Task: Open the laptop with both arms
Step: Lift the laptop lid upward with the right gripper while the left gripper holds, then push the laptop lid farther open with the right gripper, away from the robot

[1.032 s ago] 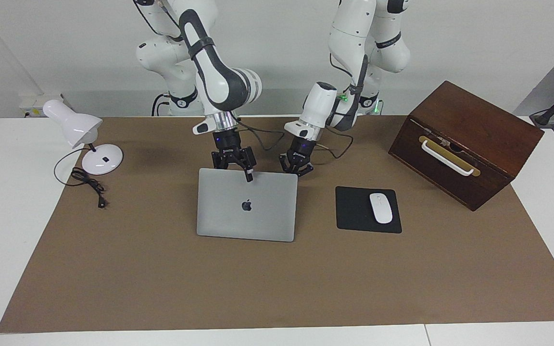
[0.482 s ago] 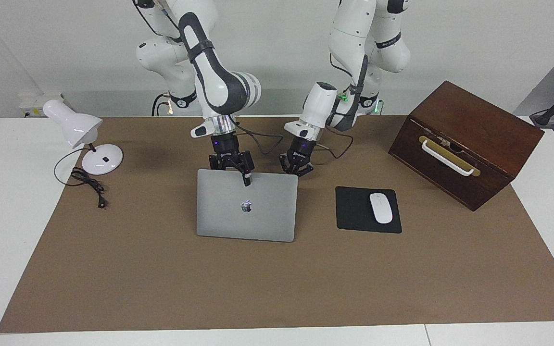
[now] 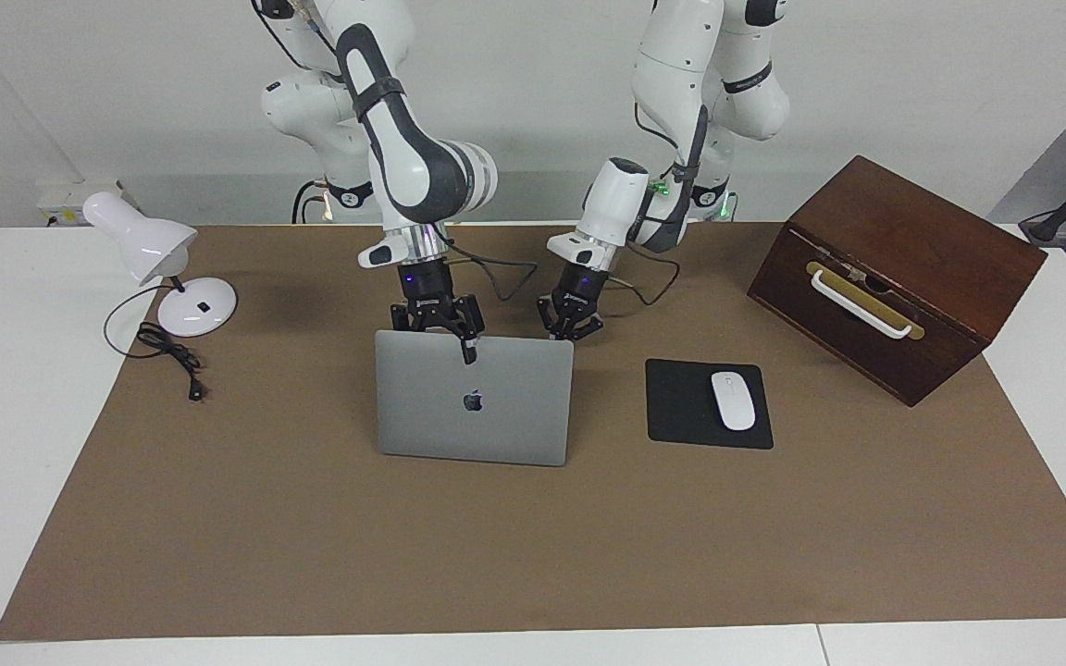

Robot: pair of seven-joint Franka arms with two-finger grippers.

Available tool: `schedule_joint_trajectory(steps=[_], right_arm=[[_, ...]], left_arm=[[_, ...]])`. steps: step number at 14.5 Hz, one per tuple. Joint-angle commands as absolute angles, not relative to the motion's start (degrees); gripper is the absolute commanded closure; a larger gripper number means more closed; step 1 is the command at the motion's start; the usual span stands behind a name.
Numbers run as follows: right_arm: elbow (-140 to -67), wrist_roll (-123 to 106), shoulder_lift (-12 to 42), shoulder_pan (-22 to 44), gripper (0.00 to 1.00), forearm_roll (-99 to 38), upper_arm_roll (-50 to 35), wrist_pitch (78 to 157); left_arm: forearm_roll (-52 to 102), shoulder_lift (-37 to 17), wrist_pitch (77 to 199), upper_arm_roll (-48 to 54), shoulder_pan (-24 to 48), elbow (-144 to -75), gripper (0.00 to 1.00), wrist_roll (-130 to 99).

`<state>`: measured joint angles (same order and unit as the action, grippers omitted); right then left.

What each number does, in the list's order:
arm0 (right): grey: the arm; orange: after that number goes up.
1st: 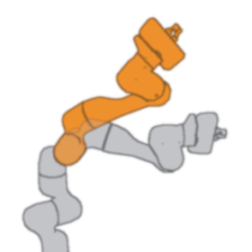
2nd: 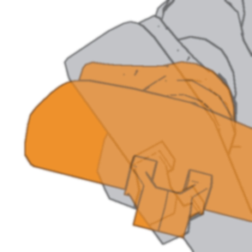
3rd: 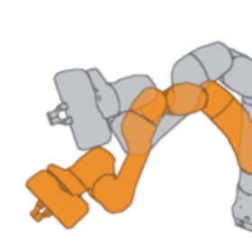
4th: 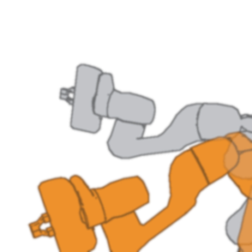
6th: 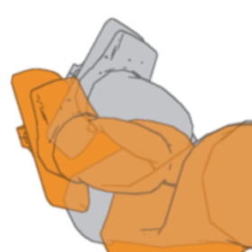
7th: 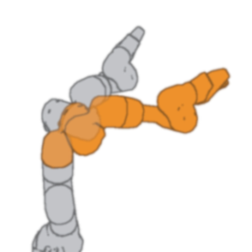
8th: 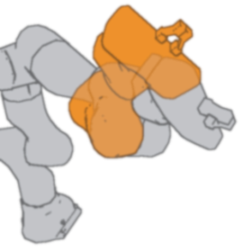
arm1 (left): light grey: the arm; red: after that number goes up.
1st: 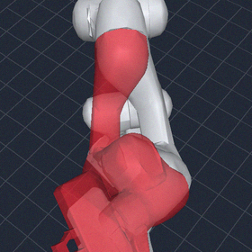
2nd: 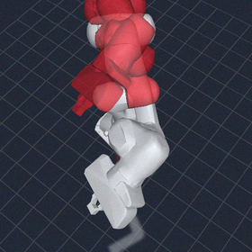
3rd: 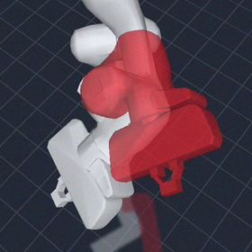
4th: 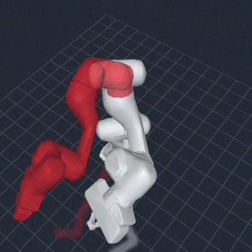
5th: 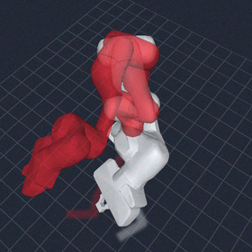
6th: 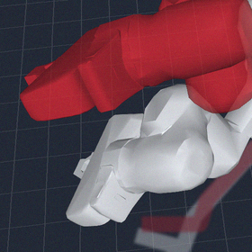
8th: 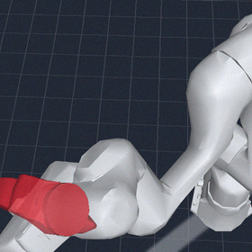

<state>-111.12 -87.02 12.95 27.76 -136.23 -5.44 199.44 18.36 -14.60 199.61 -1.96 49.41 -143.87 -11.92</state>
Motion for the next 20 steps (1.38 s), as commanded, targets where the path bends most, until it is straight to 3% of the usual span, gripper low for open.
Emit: schedule_joint_trajectory(steps=[1, 4, 15, 20], right_arm=[[-107.7, -90.5, 15.6, 18.3, 0.0, -135.8, -14.6, 200.4], [-106.5, -91.6, 16.9, 12.7, 0.0, -135.8, -21.0, 200.4], [-95.5, -91.6, 21.4, 10.2, 0.0, -135.3, -27.2, 200.4], [-95.1, -91.6, 21.6, 10.4, 0.0, -135.1, -27.2, 200.3]], left_arm=[[19.5, -19.2, 200.7, -2.0, 48.3, -140.7, 1.0, -10.6], [19.5, -19.2, 200.7, -2.0, 48.3, -140.7, 1.0, -10.6], [19.5, -19.3, 200.7, -2.0, 48.3, -140.7, 1.0, -10.6], [19.5, -19.3, 200.7, -2.0, 48.3, -140.7, 1.0, -10.6]])
